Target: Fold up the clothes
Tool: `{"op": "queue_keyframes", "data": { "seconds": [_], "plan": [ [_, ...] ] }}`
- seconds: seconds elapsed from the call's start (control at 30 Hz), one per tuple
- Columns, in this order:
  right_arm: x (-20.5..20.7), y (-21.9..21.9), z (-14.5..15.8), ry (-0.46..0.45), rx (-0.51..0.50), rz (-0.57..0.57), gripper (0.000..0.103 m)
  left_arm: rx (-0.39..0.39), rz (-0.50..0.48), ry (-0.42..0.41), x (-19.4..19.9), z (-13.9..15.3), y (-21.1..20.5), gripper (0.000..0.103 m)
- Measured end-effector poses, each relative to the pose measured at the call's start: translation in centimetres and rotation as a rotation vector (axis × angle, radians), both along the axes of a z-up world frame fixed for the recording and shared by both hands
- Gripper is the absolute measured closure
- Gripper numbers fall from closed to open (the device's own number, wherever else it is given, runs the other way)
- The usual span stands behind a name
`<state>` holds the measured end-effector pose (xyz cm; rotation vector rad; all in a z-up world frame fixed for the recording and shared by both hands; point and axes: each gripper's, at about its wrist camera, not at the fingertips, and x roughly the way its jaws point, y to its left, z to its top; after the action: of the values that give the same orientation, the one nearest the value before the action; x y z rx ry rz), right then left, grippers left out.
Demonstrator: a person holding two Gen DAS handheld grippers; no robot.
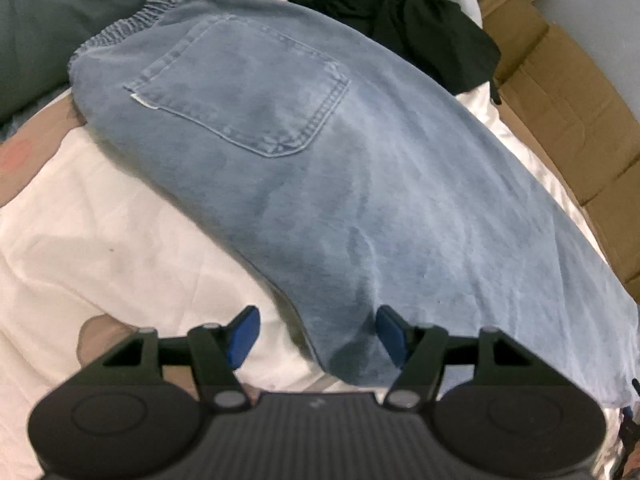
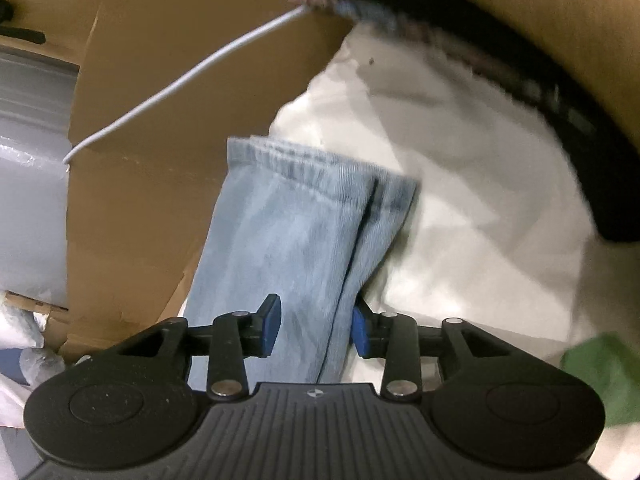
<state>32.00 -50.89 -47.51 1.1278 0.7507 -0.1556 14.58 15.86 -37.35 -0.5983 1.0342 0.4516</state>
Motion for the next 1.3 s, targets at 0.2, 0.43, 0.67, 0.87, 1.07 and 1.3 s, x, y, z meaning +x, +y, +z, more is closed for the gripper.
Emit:
{"op": "queue_keyframes", "data": {
  "seconds": [0.2, 0.43, 0.67, 0.87, 1.07, 1.3],
  "plan": [
    [0.7, -0.1, -1.1, -0.026, 0.07, -0.027, 0.087, -0.016, 0.013, 0.002, -0.5, -0.3, 0.2, 0.036],
    [0.2, -0.2, -0.5, -0.087, 0.097, -0.048, 0.096, -0.014, 0.012, -0.014, -0.6, -0.2, 0.7, 0.036],
    [1.2, 0.9, -1.8, -0.032, 0.117, -0.043, 0.084, -0.145, 0.09, -0.031, -1.7, -0.7, 1.1, 0.036],
    [2.3, 1.0, -1.3, -0.015, 0.103, 0.004, 0.096, -0.31, 0.163, -0.077, -2.6, -1.7, 1.0, 0.036],
    [2.5, 1.0, 0.4, -0.061, 0.094, 0.008, 0.096, -0.282, 0.144, -0.148, -2.4, -1.7, 1.5, 0.036],
    [2.8, 0.7, 0.5, -0.049, 0.084, 0.032, 0.096, -0.3, 0.07, -0.207, -0.9, -3.7, 2.6, 0.036]
  ]
}}
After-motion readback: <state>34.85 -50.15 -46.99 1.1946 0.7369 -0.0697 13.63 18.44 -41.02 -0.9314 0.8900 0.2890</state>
